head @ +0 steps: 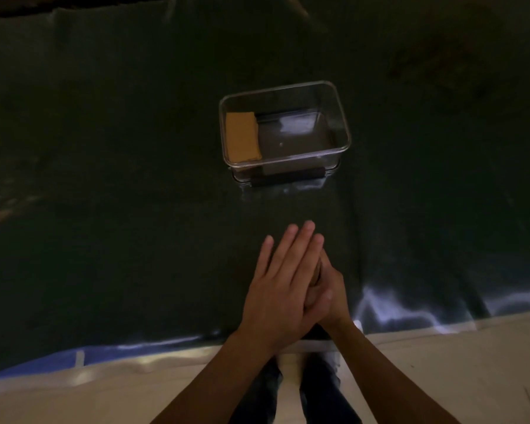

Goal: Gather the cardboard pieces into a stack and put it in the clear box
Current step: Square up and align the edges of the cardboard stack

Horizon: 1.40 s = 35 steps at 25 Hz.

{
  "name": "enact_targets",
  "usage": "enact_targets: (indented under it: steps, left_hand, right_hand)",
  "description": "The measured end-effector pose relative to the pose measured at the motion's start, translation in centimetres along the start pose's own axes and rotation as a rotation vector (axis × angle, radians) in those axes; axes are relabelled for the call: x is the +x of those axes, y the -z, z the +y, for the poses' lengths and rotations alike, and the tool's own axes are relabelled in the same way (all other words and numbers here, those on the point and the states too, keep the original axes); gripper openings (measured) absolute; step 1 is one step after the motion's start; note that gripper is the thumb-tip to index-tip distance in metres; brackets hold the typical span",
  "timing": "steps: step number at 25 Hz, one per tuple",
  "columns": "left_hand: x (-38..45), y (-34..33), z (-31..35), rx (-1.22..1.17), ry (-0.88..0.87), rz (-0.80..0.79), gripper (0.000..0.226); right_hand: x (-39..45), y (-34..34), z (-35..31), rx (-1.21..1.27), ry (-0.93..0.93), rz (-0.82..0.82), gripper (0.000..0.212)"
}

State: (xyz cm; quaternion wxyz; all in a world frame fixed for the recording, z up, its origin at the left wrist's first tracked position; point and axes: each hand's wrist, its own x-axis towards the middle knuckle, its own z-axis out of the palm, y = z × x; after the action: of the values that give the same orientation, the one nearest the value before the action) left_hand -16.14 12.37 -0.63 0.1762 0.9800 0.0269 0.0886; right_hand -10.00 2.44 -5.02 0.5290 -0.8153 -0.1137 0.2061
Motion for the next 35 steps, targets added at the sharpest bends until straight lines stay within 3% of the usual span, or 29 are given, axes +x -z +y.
enact_targets:
  steps: [5, 8, 10, 13, 17, 19, 22, 27, 30, 32, 35]
  left_hand:
    - [0.2, -1.2, -0.5, 0.033, -0.051, -0.064, 0.068]
    - [0.3, -1.3, -0.7, 0.031, -0.023, -0.016, 0.060]
    - [0.4, -0.7, -1.4, -0.029, 0.089, 0.054, 0.049]
    - [0.9, 0.1, -4.3, -0.186, 0.385, 0.145, 0.030]
    - [-0.3, -0.8, -8.2, -0.223, 0.595, 0.121, 0.024]
    - [-1.3, -1.9, -8.8, -0.232, 0.622, 0.099, 0.030]
    - [-1.5, -2.5, -9.3, -0.233, 0.608, 0.092, 0.031]
    - [-1.9, -2.7, -9.5, -0.397, 0.556, 0.120, 0.035]
    - [-1.8, -2.5, -9.5, -0.461, 0.553, 0.109, 0.031]
    - [-1.5, -1.8, -9.8, -0.479, 0.496, 0.036, 0.030]
    - [-1.6, -0.1, -11.6, -0.502, 0.453, -0.215, 0.059]
  right_hand:
    - [0.0, -0.2, 1.5, -0.092, 0.032, 0.009, 0.025]
    - [0.3, -0.4, 1.7, -0.265, 0.039, -0.027, 0.025]
    - [0.7, -0.1, 0.5, -0.455, 0.158, -0.054, 0.020]
    - [2.6, -0.1, -3.4, -0.799, 0.396, -0.191, 0.030]
    - [5.1, -2.6, -6.8, -1.049, 0.358, -0.420, 0.038]
    - [4.8, -3.4, -5.8, -1.066, 0.369, -0.419, 0.040]
    - [4.1, -2.9, -3.6, -1.014, 0.443, -0.293, 0.043]
    - [2.7, -0.1, -0.3, -0.717, 0.189, -0.172, 0.062]
    - [3.1, 0.3, -0.5, -0.668, 0.122, -0.238, 0.059]
    - [3.5, 0.3, -0.7, -0.743, 0.173, -0.275, 0.056]
    - [3.7, 0.6, -0.5, -0.763, 0.224, -0.267, 0.056]
